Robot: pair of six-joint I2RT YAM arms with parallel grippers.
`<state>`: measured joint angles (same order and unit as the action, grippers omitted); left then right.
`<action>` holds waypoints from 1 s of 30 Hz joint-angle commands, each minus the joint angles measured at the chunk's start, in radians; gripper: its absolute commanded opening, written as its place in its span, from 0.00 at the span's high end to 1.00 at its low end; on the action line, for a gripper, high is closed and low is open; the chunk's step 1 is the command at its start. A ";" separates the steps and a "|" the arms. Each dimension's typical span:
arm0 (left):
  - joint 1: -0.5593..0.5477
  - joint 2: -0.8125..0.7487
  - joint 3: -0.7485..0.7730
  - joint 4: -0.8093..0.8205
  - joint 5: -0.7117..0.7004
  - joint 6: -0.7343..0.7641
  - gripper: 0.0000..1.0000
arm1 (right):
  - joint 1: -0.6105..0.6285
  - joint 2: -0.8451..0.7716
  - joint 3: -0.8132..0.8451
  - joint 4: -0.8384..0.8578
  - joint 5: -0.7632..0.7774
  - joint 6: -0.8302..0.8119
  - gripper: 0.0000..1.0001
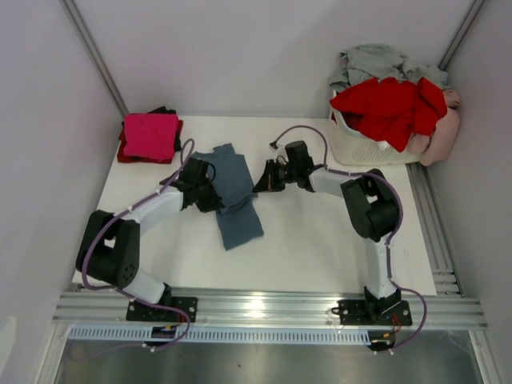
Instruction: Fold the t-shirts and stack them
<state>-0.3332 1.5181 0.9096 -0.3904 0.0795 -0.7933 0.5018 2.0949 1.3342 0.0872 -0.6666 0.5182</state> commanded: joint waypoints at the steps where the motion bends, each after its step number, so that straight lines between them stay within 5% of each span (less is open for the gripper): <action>1: 0.011 0.013 0.040 0.013 0.031 0.022 0.96 | -0.005 0.022 0.066 0.003 -0.001 -0.021 1.00; 16: 0.026 0.002 0.075 0.035 0.026 0.017 0.85 | -0.006 0.066 0.187 -0.021 -0.036 -0.020 0.67; 30: 0.085 0.031 0.091 0.047 0.037 -0.075 0.82 | -0.020 0.174 0.391 -0.070 -0.062 0.009 0.64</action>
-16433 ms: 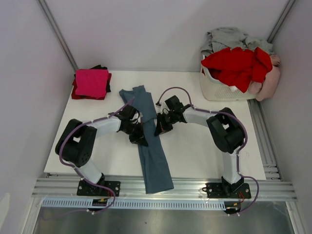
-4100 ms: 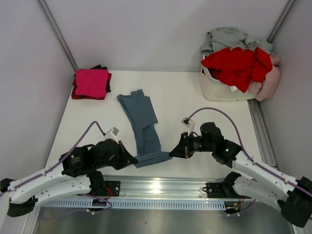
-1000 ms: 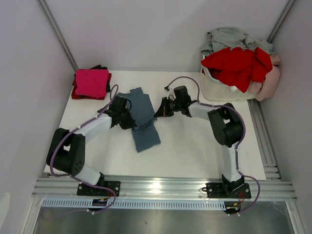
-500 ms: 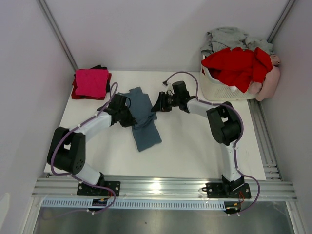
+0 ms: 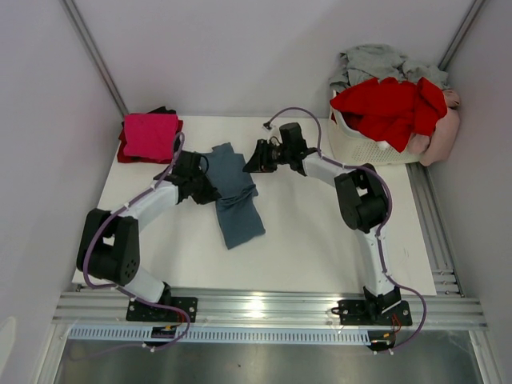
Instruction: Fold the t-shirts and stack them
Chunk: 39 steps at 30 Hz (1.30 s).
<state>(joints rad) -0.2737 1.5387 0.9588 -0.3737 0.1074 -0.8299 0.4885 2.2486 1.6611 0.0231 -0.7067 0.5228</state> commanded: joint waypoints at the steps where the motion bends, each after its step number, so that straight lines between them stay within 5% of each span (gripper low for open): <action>1: 0.034 0.015 0.057 0.024 0.006 -0.041 0.82 | -0.008 0.026 0.069 -0.006 -0.022 0.008 0.65; 22: 0.126 0.083 0.195 0.068 0.067 0.034 0.81 | -0.010 -0.012 0.023 -0.011 -0.013 -0.046 0.62; 30: 0.119 -0.021 0.078 0.147 0.233 0.058 0.77 | -0.014 -0.124 -0.041 -0.120 -0.001 -0.148 0.61; 39: 0.070 -0.250 -0.305 0.260 0.307 0.041 0.68 | -0.014 -0.247 -0.303 -0.062 0.019 -0.155 0.59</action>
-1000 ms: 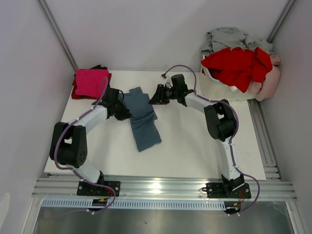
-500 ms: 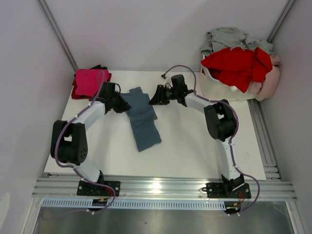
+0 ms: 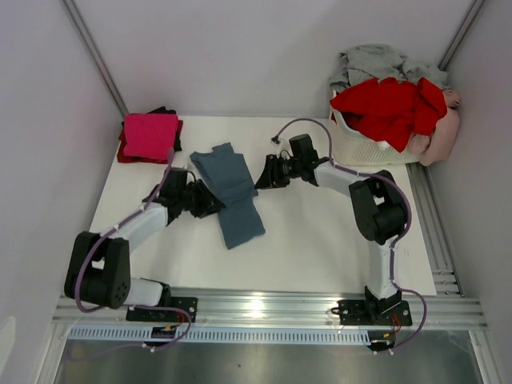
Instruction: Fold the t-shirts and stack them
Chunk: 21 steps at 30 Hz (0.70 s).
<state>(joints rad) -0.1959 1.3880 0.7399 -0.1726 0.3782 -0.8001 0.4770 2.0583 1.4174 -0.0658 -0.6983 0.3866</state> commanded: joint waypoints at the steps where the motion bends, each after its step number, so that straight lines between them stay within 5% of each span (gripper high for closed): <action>1: -0.008 -0.122 -0.100 0.055 0.030 0.009 0.61 | -0.003 -0.064 -0.081 0.038 0.011 -0.009 0.58; 2: -0.008 -0.144 -0.115 0.051 0.013 0.004 0.50 | -0.003 -0.084 -0.130 0.052 0.011 0.015 0.58; 8: -0.019 -0.254 -0.240 0.038 -0.008 -0.016 0.35 | 0.021 -0.151 -0.294 0.144 0.054 0.043 0.55; 10: -0.034 -0.297 -0.269 0.009 -0.056 -0.025 0.20 | 0.029 -0.174 -0.343 0.158 0.062 0.044 0.53; 21: -0.128 -0.322 -0.438 0.166 -0.059 -0.074 0.17 | 0.064 -0.219 -0.508 0.296 0.028 0.103 0.49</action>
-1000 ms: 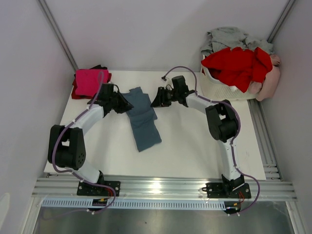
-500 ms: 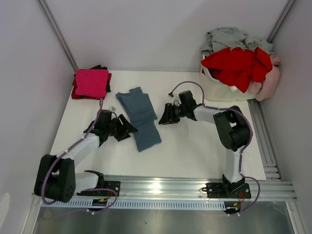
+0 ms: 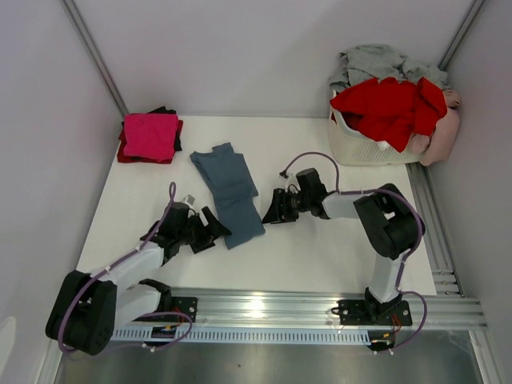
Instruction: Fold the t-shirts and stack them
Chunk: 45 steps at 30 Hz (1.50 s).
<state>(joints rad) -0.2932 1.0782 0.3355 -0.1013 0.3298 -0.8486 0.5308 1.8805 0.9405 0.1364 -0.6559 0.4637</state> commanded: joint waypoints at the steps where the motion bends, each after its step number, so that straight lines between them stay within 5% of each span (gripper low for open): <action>1: -0.041 -0.012 -0.055 0.118 -0.015 -0.029 0.17 | 0.014 -0.044 -0.058 0.110 -0.022 0.036 0.48; 16: -0.130 0.107 -0.032 0.207 -0.051 -0.037 0.19 | 0.023 -0.009 -0.216 0.453 -0.171 0.231 0.43; 30: -0.133 0.152 -0.009 0.213 -0.031 -0.030 0.22 | -0.028 0.048 -0.197 0.454 -0.269 0.247 0.21; 45: -0.133 0.166 0.008 0.198 -0.026 -0.015 0.22 | -0.022 0.184 -0.123 0.580 -0.297 0.337 0.22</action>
<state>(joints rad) -0.4171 1.2240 0.3344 0.1482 0.3260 -0.8970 0.4946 2.0090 0.8097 0.6601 -0.9760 0.7792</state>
